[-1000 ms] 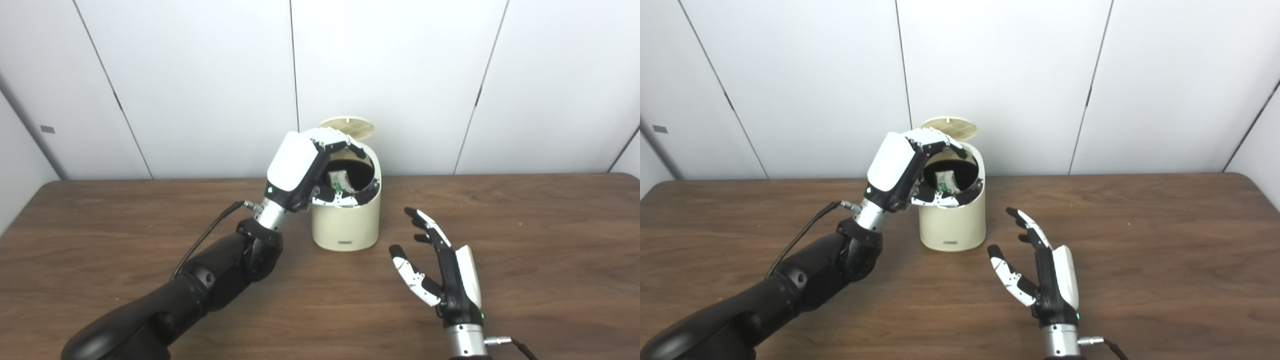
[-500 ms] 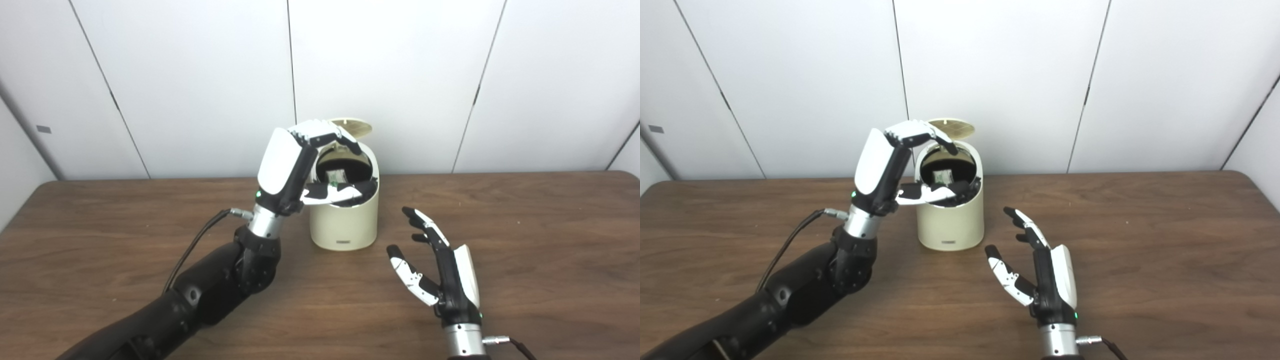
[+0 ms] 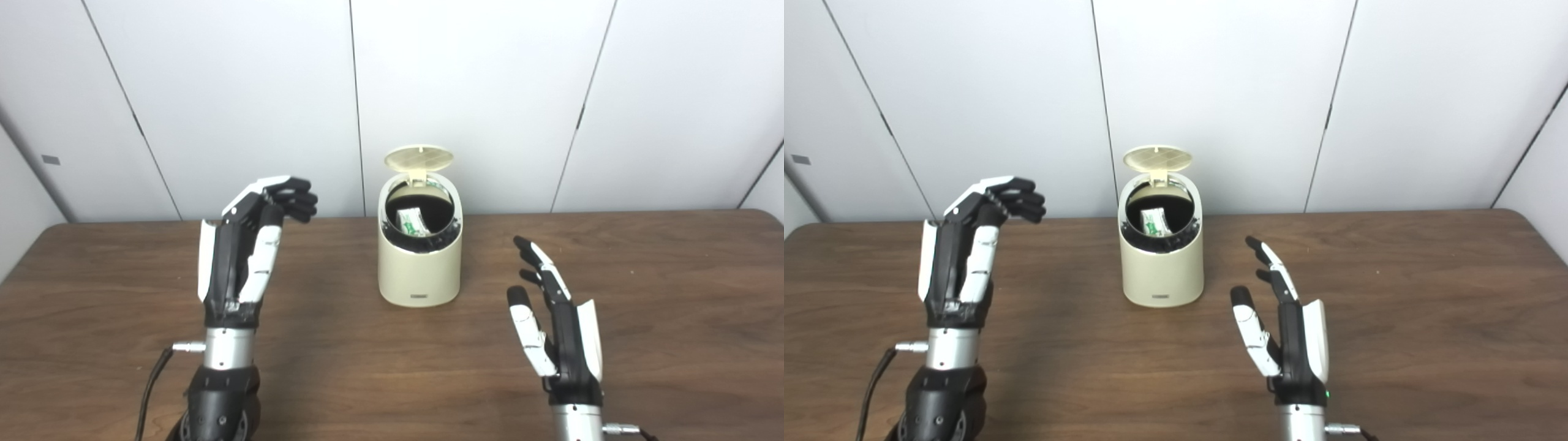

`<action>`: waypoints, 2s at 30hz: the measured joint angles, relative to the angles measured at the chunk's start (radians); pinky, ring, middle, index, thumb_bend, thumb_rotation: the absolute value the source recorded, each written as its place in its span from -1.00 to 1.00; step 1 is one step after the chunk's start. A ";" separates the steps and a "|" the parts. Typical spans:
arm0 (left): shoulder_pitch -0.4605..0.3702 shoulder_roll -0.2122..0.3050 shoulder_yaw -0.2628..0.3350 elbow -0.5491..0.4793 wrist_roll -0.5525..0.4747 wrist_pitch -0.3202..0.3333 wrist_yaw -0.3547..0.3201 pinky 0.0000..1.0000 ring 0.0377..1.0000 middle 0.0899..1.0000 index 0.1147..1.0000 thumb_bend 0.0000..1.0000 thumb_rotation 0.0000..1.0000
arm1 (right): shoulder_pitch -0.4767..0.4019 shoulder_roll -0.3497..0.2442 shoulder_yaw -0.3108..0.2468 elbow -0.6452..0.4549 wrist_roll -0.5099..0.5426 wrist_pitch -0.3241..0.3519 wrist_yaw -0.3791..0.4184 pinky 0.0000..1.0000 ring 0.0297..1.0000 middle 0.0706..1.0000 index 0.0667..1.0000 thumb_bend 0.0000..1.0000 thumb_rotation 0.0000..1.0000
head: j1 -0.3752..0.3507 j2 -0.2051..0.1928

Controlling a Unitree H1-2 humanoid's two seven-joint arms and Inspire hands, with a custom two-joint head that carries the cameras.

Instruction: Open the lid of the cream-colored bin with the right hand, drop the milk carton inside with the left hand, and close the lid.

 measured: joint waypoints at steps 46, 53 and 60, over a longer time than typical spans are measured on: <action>0.195 -0.170 0.258 0.126 -0.138 0.136 -0.518 0.76 0.80 0.79 0.78 0.42 0.84 | -0.603 -0.426 0.036 -0.250 -0.231 0.549 0.799 0.64 0.87 0.87 0.86 0.57 1.00 | 0.025 -0.051; 0.177 -0.192 0.261 0.143 -0.130 0.135 -0.518 0.73 0.76 0.76 0.72 0.36 0.83 | -0.665 -0.427 0.084 -0.116 -0.241 0.513 0.793 0.80 0.93 0.85 0.88 0.74 1.00 | 0.037 -0.057; 0.174 -0.218 0.261 0.144 -0.106 0.135 -0.517 0.75 0.78 0.75 0.71 0.41 0.90 | -0.722 -0.422 0.121 -0.032 -0.242 0.510 0.794 0.90 0.98 0.87 0.88 0.63 1.00 | 0.051 -0.058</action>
